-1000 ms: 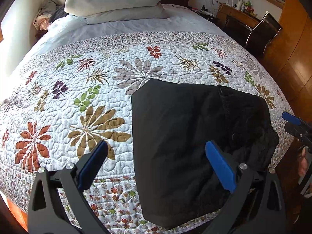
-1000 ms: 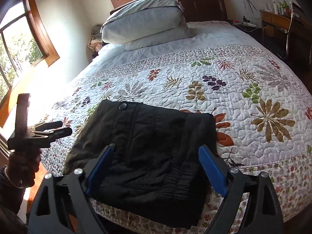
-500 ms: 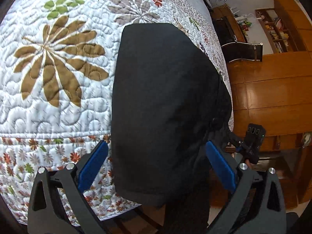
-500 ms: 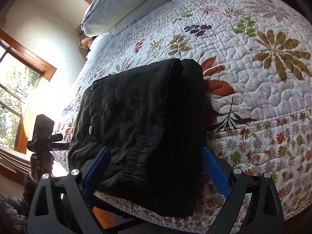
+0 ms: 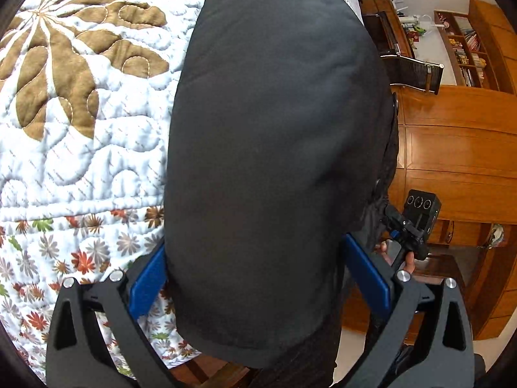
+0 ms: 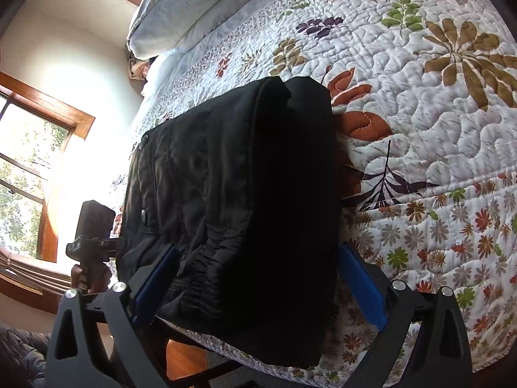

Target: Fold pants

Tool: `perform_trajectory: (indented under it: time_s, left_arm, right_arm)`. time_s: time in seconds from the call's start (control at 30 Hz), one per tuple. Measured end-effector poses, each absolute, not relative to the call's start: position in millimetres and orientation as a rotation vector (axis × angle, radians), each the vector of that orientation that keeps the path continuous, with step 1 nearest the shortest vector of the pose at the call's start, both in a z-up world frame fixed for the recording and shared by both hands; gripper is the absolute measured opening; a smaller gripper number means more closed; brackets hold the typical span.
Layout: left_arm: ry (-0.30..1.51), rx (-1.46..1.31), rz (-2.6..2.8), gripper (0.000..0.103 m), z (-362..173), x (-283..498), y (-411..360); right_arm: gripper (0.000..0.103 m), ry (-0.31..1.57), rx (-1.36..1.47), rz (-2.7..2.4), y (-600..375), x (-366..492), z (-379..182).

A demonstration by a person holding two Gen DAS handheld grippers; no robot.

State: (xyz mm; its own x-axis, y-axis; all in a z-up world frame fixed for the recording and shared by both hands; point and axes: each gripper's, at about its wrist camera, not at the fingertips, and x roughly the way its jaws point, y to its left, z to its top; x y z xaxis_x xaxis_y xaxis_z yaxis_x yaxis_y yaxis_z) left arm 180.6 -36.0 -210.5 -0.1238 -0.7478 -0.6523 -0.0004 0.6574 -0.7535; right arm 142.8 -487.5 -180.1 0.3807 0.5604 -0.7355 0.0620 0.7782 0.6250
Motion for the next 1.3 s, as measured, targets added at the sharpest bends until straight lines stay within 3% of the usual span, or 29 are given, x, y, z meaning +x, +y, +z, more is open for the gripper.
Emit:
perform_trajectory:
  time_s: [0.47,0.8,1.3]
  left_arm:
    - [1.593,-0.548,-0.678,0.1,-196,174,-69]
    - [1.547,-0.642,-0.652,0.099,-196,179,-55]
    - [1.492,-0.679,-0.533,0.1,-188,231,-24]
  right_arm:
    - [0.1,1.216,0.801,0.35,-494,146,-211]
    - [0.069,1.173,0.62,0.38,-461,163,-195]
    - [0.067,1.153,0.461,0.428,-407,238,-175]
